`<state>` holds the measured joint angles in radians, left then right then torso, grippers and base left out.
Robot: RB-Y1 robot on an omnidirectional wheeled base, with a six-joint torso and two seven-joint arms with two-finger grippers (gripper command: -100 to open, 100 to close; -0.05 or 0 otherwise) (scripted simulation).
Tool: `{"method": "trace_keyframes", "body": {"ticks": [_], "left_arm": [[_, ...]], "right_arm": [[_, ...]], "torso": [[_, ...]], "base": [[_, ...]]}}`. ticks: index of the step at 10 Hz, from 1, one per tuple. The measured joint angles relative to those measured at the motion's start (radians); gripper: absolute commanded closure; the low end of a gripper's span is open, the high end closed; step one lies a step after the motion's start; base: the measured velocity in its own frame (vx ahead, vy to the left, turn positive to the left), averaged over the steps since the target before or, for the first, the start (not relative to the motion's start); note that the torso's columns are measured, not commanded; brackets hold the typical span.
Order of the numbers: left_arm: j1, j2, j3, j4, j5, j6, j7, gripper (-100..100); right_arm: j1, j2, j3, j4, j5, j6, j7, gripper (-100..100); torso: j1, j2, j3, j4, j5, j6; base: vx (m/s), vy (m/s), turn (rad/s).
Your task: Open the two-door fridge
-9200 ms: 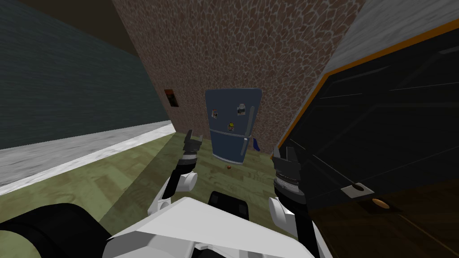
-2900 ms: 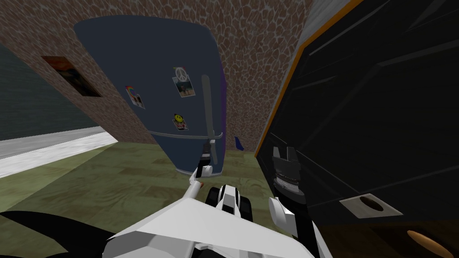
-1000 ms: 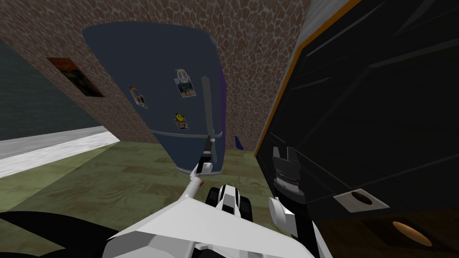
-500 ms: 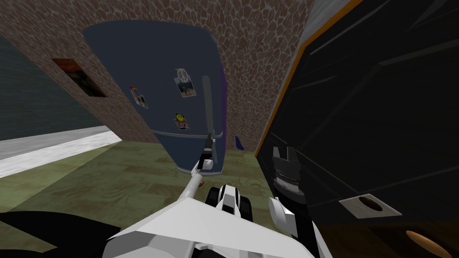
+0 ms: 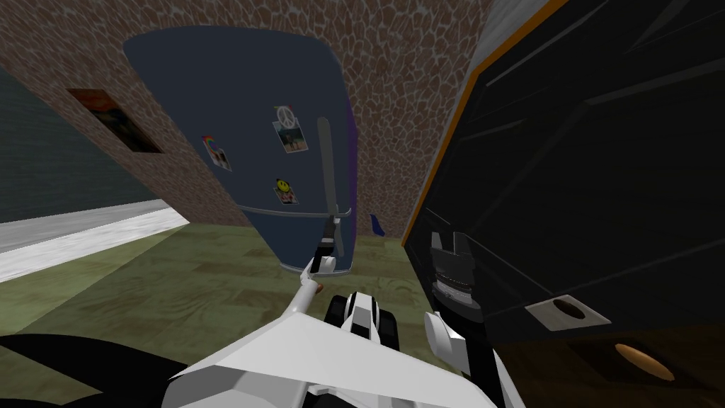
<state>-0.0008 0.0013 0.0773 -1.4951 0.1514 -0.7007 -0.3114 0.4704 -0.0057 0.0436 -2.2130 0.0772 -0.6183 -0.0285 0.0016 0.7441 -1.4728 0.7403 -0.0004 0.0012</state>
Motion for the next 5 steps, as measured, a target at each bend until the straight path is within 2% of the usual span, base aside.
{"method": "trace_keyframes", "body": {"ticks": [2, 5], "left_arm": [[-0.012, 0.013, -0.027, 0.004, -0.004, 0.014, 0.021, 100], [-0.018, 0.043, -0.072, 0.0, -0.009, 0.03, 0.062, 100]], "right_arm": [[0.0, 0.0, 0.0, 0.0, 0.0, 0.0, 0.0, 0], [-0.001, 0.0, 0.0, 0.0, 0.0, 0.0, 0.0, 0]], "torso": [[0.003, 0.003, 0.003, 0.003, 0.001, -0.007], [0.005, 0.005, 0.003, 0.005, 0.0, -0.007]], "base": [[-0.227, 0.136, -0.08], [-0.355, 0.179, -0.1]]}}
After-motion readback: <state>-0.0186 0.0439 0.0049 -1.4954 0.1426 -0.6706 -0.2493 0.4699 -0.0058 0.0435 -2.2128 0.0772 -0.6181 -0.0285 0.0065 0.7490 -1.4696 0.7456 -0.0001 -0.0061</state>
